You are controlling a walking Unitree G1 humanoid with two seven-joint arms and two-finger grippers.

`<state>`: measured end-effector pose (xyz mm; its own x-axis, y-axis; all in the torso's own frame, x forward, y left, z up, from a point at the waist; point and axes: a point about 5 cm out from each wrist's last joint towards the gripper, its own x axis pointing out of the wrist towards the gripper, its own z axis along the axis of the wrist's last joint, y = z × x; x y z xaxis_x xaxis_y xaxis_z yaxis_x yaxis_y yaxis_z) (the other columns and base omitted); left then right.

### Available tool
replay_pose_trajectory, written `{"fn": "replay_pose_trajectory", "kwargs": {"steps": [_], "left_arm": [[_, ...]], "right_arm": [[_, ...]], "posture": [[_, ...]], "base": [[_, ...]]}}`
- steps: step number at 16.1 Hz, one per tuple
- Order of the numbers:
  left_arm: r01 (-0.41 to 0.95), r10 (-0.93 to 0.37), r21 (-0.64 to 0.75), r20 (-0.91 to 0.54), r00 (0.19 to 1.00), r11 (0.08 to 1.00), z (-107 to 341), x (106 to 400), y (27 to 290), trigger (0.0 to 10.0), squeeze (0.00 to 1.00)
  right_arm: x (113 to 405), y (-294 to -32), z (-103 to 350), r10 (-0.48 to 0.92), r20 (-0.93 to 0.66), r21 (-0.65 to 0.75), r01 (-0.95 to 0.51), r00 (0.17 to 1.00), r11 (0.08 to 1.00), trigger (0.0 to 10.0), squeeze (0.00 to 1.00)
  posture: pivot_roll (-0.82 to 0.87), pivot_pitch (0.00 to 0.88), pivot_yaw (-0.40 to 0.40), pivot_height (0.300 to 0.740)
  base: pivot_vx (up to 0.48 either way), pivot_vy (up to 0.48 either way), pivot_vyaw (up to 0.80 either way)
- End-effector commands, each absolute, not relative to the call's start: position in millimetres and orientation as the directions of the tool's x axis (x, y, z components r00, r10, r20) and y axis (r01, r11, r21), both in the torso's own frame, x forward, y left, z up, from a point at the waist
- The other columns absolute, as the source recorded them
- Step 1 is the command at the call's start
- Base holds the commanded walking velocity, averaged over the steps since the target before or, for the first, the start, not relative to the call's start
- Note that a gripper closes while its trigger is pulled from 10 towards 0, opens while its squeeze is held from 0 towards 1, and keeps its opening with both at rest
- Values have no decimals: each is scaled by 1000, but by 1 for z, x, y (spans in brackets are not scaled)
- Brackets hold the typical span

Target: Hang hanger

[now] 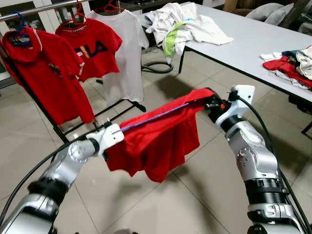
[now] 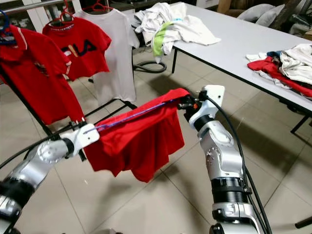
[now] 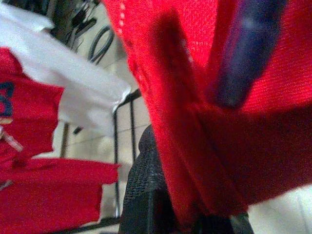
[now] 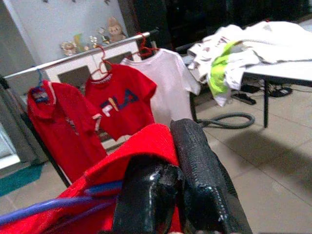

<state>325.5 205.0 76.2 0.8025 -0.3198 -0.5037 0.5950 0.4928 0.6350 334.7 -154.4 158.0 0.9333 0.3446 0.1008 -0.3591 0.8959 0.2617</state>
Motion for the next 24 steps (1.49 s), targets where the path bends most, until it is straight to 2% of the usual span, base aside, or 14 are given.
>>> {"fn": "replay_pose_trajectory", "kwargs": {"steps": [1,4,7,12,13,14,15,16,18,19,20,21,22,24], "left_arm": [[554,-232,644,-518,823,528,76,328,221,0,0],[495,-209,677,-462,862,545,90,341,223,0,0],[474,-295,702,-371,880,532,103,347,208,0,0],[532,-342,658,-408,846,532,91,341,202,0,0],[550,-359,595,-418,835,586,87,338,201,0,0],[557,-375,506,-420,826,659,83,336,197,0,0],[564,-401,393,-424,812,727,78,333,193,0,0],[496,-400,155,-413,818,855,68,327,184,0,0],[330,-329,-76,-441,835,941,51,319,180,0,0],[111,-198,-196,-511,837,974,22,300,177,4196,0],[111,-229,-243,-538,812,964,13,292,173,9137,0],[116,-259,-280,-553,792,953,7,287,170,10000,0],[116,-297,-337,-556,776,934,5,284,168,10000,0],[243,-397,-336,-539,743,910,12,281,165,10000,0]], "right_arm": [[335,-158,176,333,173,252,-369,927,895,0,0],[331,-155,176,347,174,250,-382,922,890,0,0],[329,-157,169,345,142,247,-371,928,895,0,0],[324,-156,157,347,79,229,-356,935,906,0,0],[321,-157,145,340,4,196,-334,940,922,1216,0],[317,-157,135,344,-61,179,-329,937,927,10000,0],[313,-155,125,356,-116,174,-334,927,926,10000,0],[303,-151,109,375,-188,153,-350,908,924,10000,0],[288,-148,87,359,-280,166,-323,890,932,10000,0],[265,-149,59,309,-380,169,-263,872,950,10000,0],[257,-152,49,284,-405,169,-234,869,957,10000,0],[250,-155,41,258,-431,159,-209,864,965,10000,0],[245,-157,37,241,-445,153,-192,862,969,10000,0],[247,-161,51,218,-332,160,-173,918,972,10000,0]], "posture": [[-25,0,45,740],[-30,0,50,740],[-31,0,57,740],[-26,0,55,740],[-21,0,49,740],[-20,0,48,740],[-19,0,46,740],[-17,0,45,740],[-23,0,48,740],[-29,0,60,740],[-36,0,69,740],[-37,0,72,740],[-46,0,86,740],[-54,0,96,740]], "base": [[0,0,0],[0,0,0],[0,0,0],[0,0,0],[0,0,0],[0,0,0],[0,0,0],[0,0,0],[0,0,0],[0,0,0],[0,0,0],[0,0,0],[0,0,0],[0,0,0]]}}
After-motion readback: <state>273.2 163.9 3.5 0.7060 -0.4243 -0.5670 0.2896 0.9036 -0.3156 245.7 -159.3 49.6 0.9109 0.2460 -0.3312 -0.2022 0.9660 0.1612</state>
